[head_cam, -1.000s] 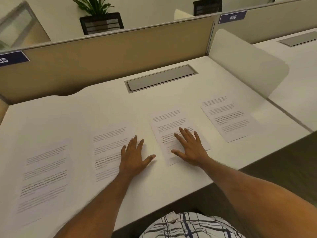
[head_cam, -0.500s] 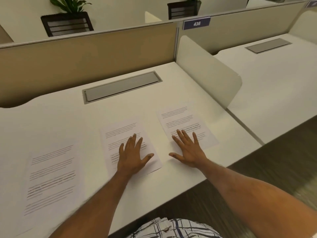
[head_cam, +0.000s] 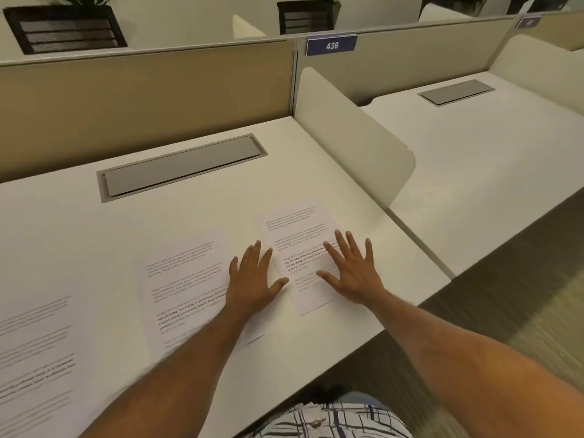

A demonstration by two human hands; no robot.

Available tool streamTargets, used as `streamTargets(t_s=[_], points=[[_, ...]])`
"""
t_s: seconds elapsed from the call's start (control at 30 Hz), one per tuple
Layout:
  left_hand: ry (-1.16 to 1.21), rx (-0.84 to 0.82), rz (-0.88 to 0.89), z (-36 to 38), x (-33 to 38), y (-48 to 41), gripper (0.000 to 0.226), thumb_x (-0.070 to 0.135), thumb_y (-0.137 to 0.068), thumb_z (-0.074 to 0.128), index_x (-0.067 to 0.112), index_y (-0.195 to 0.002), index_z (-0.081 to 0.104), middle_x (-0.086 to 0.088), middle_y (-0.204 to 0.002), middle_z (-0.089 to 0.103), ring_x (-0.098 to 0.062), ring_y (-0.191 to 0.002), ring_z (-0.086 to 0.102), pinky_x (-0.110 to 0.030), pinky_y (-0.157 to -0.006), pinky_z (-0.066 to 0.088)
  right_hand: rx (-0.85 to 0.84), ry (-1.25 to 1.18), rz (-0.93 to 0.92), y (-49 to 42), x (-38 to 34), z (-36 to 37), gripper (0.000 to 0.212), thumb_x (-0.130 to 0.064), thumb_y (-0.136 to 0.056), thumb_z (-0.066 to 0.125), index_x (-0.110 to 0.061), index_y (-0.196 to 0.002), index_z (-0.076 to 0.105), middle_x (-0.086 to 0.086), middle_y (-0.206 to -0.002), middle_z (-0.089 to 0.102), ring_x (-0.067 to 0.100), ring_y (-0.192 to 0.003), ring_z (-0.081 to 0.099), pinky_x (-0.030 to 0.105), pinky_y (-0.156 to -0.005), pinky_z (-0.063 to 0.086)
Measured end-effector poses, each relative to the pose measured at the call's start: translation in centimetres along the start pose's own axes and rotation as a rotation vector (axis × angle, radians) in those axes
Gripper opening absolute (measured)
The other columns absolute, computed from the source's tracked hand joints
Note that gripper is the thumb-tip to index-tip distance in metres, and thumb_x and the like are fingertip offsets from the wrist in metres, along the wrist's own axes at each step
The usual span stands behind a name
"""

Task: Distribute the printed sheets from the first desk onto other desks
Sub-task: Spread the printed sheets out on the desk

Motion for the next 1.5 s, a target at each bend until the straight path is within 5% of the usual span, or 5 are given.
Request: streamTargets(t_s=[0.4,0.9,1.2,1.4,1.5], points=[[0.051,-0.049,-0.251,2.3,3.1,-1.3,0.087,0.072,-0.089,0.039,0.021,-0.156,0.018,-0.006,-0.166,0.002,-0.021,-0.153,-0.001,-0.049,-0.121,-0.001,-0.101,-0.128,-0.063,-3.9,5.8,2.9,0.087,-0.083,-0.084,0.011,-0.034,-0.156,0.003,0.006,-0.165,-0.014,0.023,-0.151,-0.015,0.056,-0.118,-0.014],[0.371,0.107,-0.778,1.2,5.4,-2.5,0.07,0.054,-0.074,0.077,0.016,-0.129,0.057,-0.005,-0.142,0.041,-0.028,-0.131,0.041,-0.047,-0.102,0.037,-0.101,-0.244,-0.132,-3.6,6.5,4.2,0.092,-0.082,-0.081,0.002,-0.029,-0.156,-0.006,0.005,-0.164,-0.019,0.021,-0.15,-0.021,0.053,-0.121,-0.009],[0.766,0.234,-0.7,0.7,4.6,-3.3,0.047,0.027,-0.082,0.078,0.012,-0.122,0.059,-0.009,-0.122,0.058,-0.014,-0.1,0.055,-0.025,-0.087,0.043,-0.1,-0.256,-0.125,-3.7,6.4,4.1,0.095,-0.084,-0.078,-0.001,-0.029,-0.156,-0.003,0.004,-0.163,-0.021,0.019,-0.149,-0.023,0.051,-0.12,-0.012],[1.019,0.291,-0.781,0.9,4.4,-3.2,0.054,0.016,-0.083,0.077,0.014,-0.129,0.05,-0.002,-0.103,0.062,-0.016,-0.091,0.061,-0.031,-0.084,0.049,-0.093,-0.245,-0.123,-3.8,6.5,4.3,0.097,-0.085,-0.077,-0.004,-0.029,-0.156,-0.003,0.003,-0.164,-0.019,0.019,-0.15,-0.021,0.051,-0.12,-0.012],[1.015,0.187,-0.725,1.6,4.6,-3.4,0.036,0.015,-0.089,0.069,0.008,-0.122,0.059,-0.007,-0.111,0.07,-0.022,-0.097,0.067,-0.039,-0.09,0.055,-0.106,-0.244,-0.128,-3.8,6.5,4.2,0.097,-0.085,-0.077,-0.004,-0.029,-0.157,-0.002,0.003,-0.164,-0.018,0.019,-0.15,-0.02,0.05,-0.119,-0.012]])
Point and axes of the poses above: each hand's wrist, its own y-axis away from the middle knuckle, its own z-axis out of the palm, x = y × z, the point moved 5 cm from there along -y, towards the middle knuckle
